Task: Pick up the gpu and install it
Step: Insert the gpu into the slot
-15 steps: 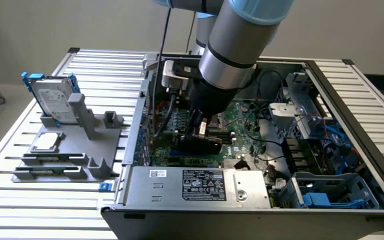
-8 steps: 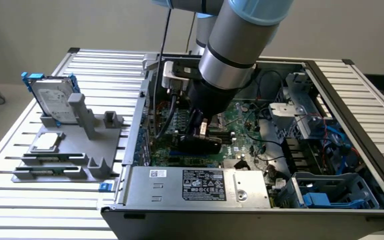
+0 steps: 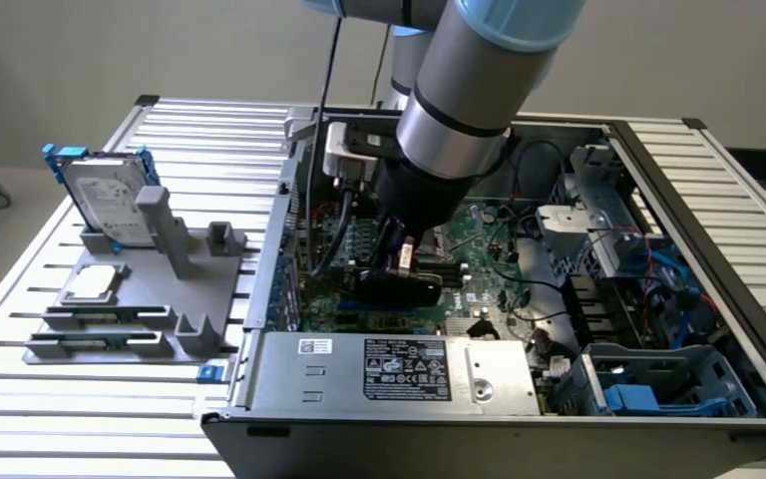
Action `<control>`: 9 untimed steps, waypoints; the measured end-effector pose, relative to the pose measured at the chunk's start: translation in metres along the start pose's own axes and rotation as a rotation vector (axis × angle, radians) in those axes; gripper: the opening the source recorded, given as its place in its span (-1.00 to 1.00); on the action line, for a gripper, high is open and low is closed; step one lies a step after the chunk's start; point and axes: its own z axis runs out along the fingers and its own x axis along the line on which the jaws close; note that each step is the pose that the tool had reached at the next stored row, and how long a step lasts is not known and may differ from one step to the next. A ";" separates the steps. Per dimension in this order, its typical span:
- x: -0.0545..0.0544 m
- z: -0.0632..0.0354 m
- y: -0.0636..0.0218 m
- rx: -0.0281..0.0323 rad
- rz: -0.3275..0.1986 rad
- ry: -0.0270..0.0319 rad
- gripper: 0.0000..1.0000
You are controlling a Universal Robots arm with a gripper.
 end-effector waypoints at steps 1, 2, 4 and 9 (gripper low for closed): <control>0.000 0.0002 -0.0001 0.0000 0.000 -0.0007 -0.48; 0.000 0.0003 -0.0001 0.0000 0.000 -0.0011 -0.48; 0.000 0.0009 -0.0002 0.0001 -0.001 -0.0015 -0.48; 0.000 0.0029 -0.0007 0.0001 -0.001 -0.0009 -0.48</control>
